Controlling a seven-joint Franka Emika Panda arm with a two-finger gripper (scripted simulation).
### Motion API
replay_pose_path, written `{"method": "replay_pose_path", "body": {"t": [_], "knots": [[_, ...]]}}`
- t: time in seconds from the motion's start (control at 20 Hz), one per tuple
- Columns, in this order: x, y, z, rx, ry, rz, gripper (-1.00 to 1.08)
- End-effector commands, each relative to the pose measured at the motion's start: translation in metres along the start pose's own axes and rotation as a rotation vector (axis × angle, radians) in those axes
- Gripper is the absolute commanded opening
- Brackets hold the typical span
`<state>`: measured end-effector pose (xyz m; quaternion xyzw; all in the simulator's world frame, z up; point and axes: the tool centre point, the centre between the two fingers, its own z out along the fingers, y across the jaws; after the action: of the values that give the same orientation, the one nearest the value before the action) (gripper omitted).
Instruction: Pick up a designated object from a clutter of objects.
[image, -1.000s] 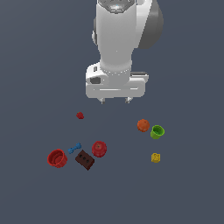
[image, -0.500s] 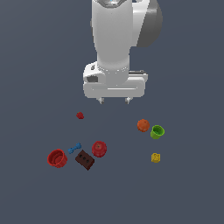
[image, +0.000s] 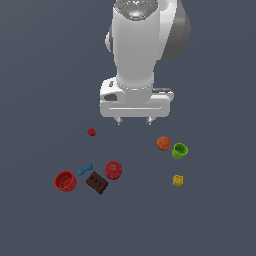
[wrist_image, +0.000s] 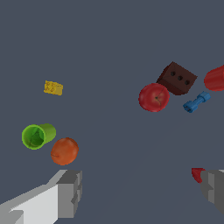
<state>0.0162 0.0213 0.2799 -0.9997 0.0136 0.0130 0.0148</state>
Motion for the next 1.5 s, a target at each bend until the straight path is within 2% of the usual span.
{"method": "replay_pose_path", "body": {"t": [0.0, 0.35, 0.85, 1.15, 1.45], "knots": [[0.008, -0.007, 0.007, -0.004, 0.0, 0.007, 1.0], [0.041, -0.04, 0.038, -0.017, 0.005, 0.038, 1.0], [0.089, -0.109, 0.11, -0.03, 0.017, 0.096, 1.0], [0.105, -0.149, 0.157, -0.03, 0.023, 0.129, 1.0], [0.112, -0.177, 0.191, -0.029, 0.027, 0.153, 1.0]]}}
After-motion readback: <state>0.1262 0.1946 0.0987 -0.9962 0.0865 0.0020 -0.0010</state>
